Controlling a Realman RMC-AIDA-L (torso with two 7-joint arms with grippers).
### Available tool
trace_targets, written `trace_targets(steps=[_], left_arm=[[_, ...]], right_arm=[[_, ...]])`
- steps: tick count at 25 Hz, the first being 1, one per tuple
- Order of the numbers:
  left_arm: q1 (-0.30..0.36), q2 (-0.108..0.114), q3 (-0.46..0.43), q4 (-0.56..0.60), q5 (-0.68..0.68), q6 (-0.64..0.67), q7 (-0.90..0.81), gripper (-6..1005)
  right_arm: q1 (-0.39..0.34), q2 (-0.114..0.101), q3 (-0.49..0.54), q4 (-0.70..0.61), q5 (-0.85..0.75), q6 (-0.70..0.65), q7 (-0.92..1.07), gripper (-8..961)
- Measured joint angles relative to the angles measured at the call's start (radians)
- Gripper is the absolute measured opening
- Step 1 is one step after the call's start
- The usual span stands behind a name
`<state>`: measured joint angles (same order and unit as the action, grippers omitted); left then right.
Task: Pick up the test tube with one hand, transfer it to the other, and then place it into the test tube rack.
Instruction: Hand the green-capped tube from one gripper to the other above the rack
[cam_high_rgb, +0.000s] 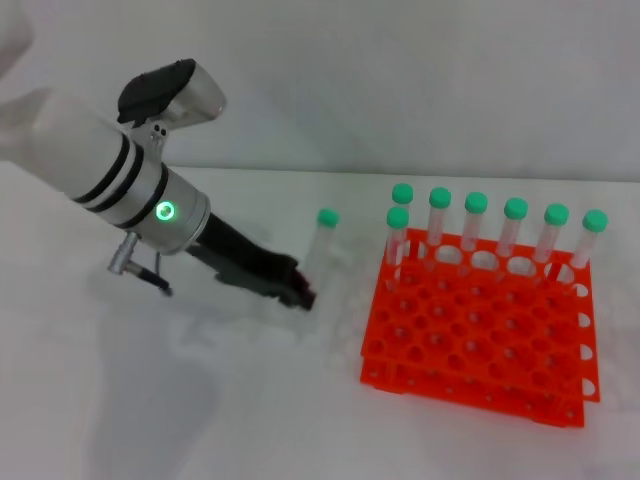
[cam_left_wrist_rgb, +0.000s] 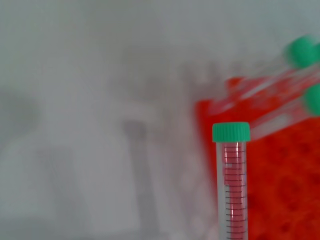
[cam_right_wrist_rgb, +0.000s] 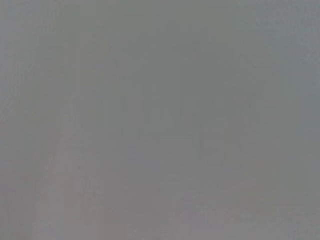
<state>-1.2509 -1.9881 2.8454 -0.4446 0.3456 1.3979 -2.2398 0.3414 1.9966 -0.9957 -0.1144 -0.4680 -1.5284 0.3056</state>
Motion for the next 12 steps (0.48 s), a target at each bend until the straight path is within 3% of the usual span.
trace_targets(steps=[4, 7, 12], left_arm=[[0.056, 0.0, 0.0, -0.002, -0.189, 0.039, 0.199, 194], [0.1, -0.003, 0.0, -0.003, -0.314, 0.071, 0.353, 194], [0.179, -0.024, 0.0, -0.003, -0.461, 0.141, 0.641, 194]], right_arm=[[-0.031, -0.042, -0.146, -0.082, -0.004, 0.006, 0.119, 773], [-0.036, -0.11, -0.251, -0.149, -0.083, 0.009, 0.284, 772], [-0.003, -0.162, -0.258, -0.211, -0.281, 0.008, 0.479, 769]])
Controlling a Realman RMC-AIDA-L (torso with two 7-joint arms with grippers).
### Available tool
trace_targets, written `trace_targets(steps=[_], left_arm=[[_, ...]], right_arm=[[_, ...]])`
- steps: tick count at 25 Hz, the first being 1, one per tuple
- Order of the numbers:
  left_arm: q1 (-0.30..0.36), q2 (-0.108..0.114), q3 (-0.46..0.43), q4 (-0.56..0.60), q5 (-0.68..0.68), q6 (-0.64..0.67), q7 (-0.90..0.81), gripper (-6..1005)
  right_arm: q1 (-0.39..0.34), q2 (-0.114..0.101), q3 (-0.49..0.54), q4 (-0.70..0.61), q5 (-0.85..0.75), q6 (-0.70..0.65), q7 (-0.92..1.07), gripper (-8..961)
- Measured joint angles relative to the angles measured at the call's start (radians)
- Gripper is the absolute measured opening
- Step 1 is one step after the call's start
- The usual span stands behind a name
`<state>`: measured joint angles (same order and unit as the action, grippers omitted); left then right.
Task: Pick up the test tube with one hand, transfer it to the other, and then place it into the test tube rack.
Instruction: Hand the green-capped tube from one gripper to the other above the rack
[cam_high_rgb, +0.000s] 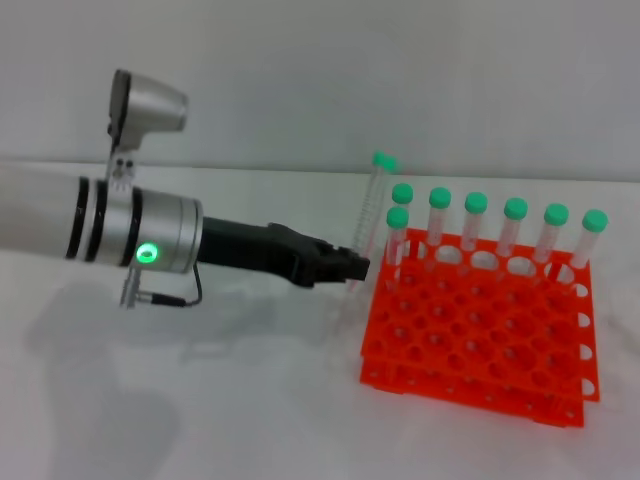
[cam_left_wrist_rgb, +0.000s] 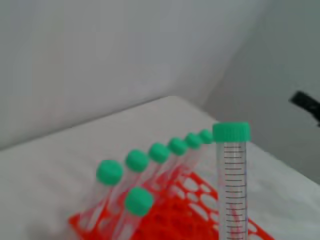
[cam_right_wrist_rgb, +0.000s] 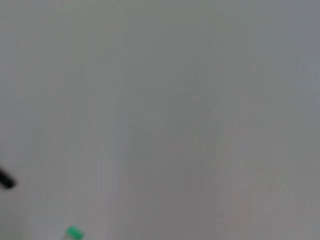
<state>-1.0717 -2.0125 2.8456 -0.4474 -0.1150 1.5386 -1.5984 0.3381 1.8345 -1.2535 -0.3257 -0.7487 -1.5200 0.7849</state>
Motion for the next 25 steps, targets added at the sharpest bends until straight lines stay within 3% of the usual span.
trace_targets(steps=[5, 9, 16, 17, 25], left_arm=[[0.074, -0.039, 0.0, 0.001, -0.096, 0.028, 0.25, 194], [0.109, -0.06, 0.0, 0.008, -0.117, 0.041, 0.394, 193], [0.142, -0.065, 0.0, 0.048, -0.134, 0.045, 0.516, 193], [0.144, -0.065, 0.0, 0.051, -0.135, 0.045, 0.527, 193], [0.157, -0.065, -0.001, 0.059, -0.153, 0.046, 0.618, 193]], right_arm=[[0.035, -0.004, 0.001, -0.087, -0.158, -0.007, 0.121, 760], [0.063, 0.015, -0.003, -0.15, -0.249, -0.015, 0.19, 762], [0.12, 0.048, -0.006, -0.183, -0.323, -0.019, 0.257, 765], [0.15, 0.068, -0.007, -0.185, -0.361, -0.014, 0.28, 765], [0.219, 0.119, -0.006, -0.181, -0.413, 0.027, 0.292, 768]])
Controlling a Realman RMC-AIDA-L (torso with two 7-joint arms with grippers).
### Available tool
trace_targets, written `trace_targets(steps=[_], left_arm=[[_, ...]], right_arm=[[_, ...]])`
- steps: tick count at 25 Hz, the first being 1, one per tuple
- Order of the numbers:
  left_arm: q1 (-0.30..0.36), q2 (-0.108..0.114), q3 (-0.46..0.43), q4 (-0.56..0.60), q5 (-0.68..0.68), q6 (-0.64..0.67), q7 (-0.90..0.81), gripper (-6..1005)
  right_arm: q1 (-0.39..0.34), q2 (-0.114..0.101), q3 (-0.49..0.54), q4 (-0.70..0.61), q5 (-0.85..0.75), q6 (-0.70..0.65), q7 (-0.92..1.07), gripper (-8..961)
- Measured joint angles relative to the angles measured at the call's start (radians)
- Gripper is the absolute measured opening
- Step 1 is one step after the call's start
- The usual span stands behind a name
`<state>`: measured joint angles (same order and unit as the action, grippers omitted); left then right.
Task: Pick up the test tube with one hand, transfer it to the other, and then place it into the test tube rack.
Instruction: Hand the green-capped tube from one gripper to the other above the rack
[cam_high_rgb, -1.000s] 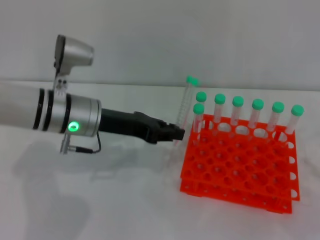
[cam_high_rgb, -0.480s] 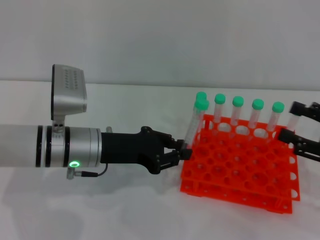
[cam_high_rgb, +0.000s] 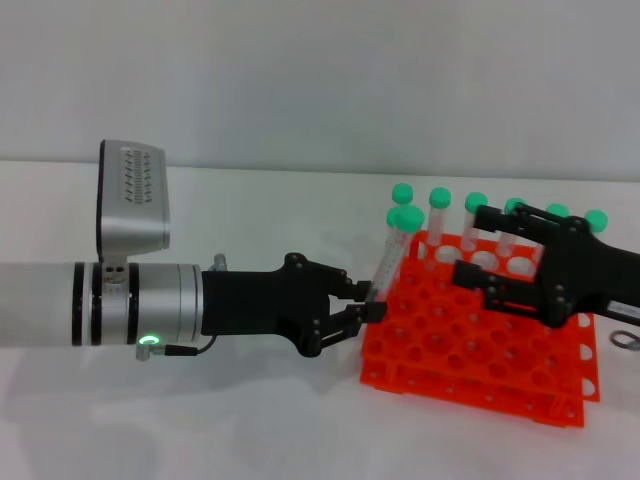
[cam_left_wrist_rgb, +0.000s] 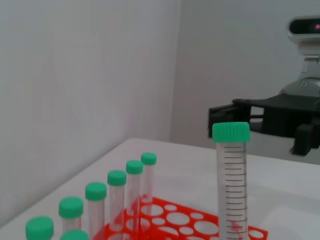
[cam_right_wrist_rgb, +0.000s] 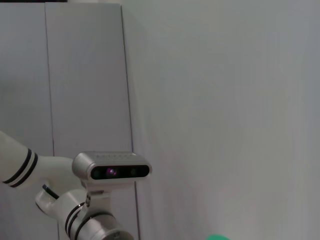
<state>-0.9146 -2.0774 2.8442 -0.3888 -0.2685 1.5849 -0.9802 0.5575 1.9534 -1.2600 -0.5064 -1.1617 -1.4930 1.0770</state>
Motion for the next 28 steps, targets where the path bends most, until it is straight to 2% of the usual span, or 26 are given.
trace_targets(steps=[11, 16, 21, 26, 28], left_arm=[[0.007, -0.001, 0.0, 0.02, -0.017, 0.001, 0.072, 193], [0.005, -0.001, 0.0, 0.025, -0.017, 0.001, 0.081, 193], [0.0, -0.001, 0.0, 0.03, -0.012, -0.001, 0.082, 195], [-0.003, -0.001, 0.0, 0.031, -0.01, -0.004, 0.084, 198], [-0.003, -0.001, 0.0, 0.031, -0.01, -0.004, 0.084, 199]], right_arm=[[0.074, 0.054, -0.031, 0.001, -0.062, 0.067, 0.03, 773], [0.065, 0.06, -0.033, -0.004, -0.053, 0.068, 0.015, 776], [0.06, 0.063, -0.037, 0.001, -0.041, 0.074, 0.006, 735], [0.062, 0.068, -0.05, 0.001, -0.04, 0.084, 0.004, 538], [0.062, 0.069, -0.05, 0.002, -0.039, 0.085, 0.004, 504]])
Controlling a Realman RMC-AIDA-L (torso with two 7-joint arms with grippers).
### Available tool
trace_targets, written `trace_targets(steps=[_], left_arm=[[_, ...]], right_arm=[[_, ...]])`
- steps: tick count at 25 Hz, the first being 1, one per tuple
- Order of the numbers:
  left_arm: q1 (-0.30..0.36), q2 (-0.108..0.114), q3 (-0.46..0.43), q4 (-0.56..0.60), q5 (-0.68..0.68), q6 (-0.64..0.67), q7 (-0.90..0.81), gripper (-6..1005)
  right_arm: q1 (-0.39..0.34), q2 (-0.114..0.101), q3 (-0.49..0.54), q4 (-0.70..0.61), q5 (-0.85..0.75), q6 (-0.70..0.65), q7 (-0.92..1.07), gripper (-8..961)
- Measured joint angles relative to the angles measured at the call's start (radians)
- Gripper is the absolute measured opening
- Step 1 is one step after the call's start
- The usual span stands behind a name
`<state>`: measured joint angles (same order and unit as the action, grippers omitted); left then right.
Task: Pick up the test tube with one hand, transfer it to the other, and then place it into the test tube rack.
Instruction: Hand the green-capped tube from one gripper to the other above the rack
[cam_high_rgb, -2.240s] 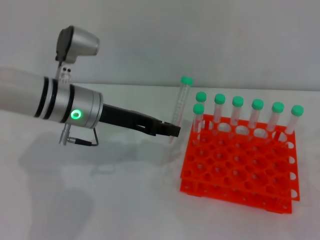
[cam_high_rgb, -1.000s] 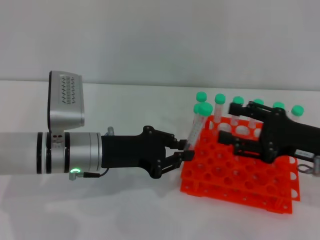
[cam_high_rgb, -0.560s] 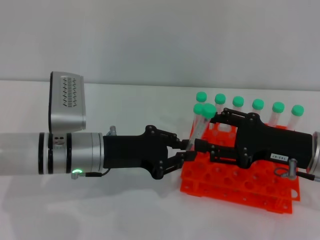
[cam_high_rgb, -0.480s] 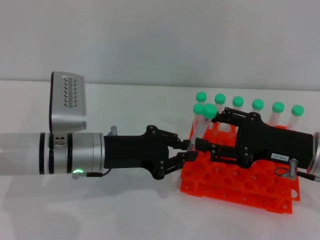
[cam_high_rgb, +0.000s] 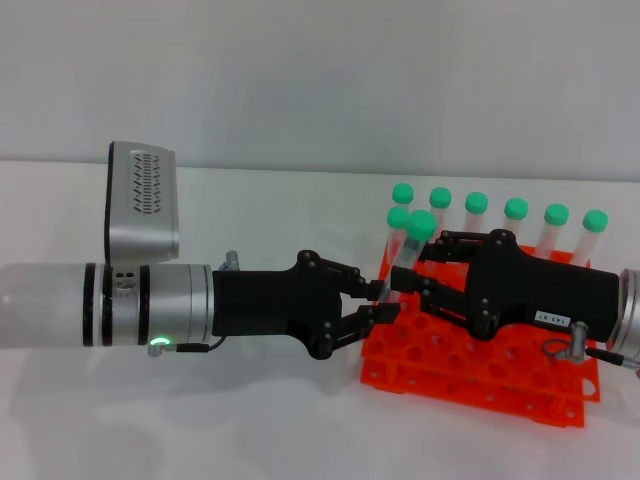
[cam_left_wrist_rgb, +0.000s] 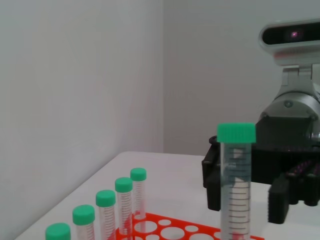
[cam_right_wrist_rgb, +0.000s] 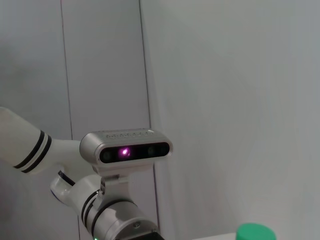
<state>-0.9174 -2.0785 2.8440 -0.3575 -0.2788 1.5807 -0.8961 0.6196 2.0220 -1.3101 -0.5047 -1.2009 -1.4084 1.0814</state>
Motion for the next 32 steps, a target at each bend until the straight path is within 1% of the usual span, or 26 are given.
trace_targets(steps=[8, 12, 17, 23, 28, 32], left_arm=[[0.0, 0.0, 0.0, 0.002, -0.003, -0.007, 0.0, 204], [0.0, 0.0, 0.0, 0.025, -0.002, -0.029, 0.0, 207], [-0.005, 0.0, 0.0, 0.037, 0.005, -0.046, 0.0, 210], [-0.014, 0.0, 0.001, 0.04, 0.009, -0.045, 0.0, 214], [-0.016, 0.0, 0.001, 0.04, 0.011, -0.044, -0.005, 217], [-0.017, 0.0, 0.002, 0.04, 0.012, -0.044, -0.006, 220]], right_arm=[[0.005, 0.0, -0.005, -0.001, 0.001, 0.0, -0.001, 366], [0.006, 0.0, -0.024, -0.005, 0.0, 0.0, -0.001, 294], [0.01, 0.001, -0.038, -0.007, 0.0, 0.015, -0.003, 284], [0.008, 0.0, -0.032, -0.008, 0.001, 0.04, -0.003, 176], [-0.003, -0.005, -0.029, -0.011, 0.032, 0.062, -0.006, 318], [-0.007, -0.005, -0.029, -0.012, 0.042, 0.063, -0.012, 405]])
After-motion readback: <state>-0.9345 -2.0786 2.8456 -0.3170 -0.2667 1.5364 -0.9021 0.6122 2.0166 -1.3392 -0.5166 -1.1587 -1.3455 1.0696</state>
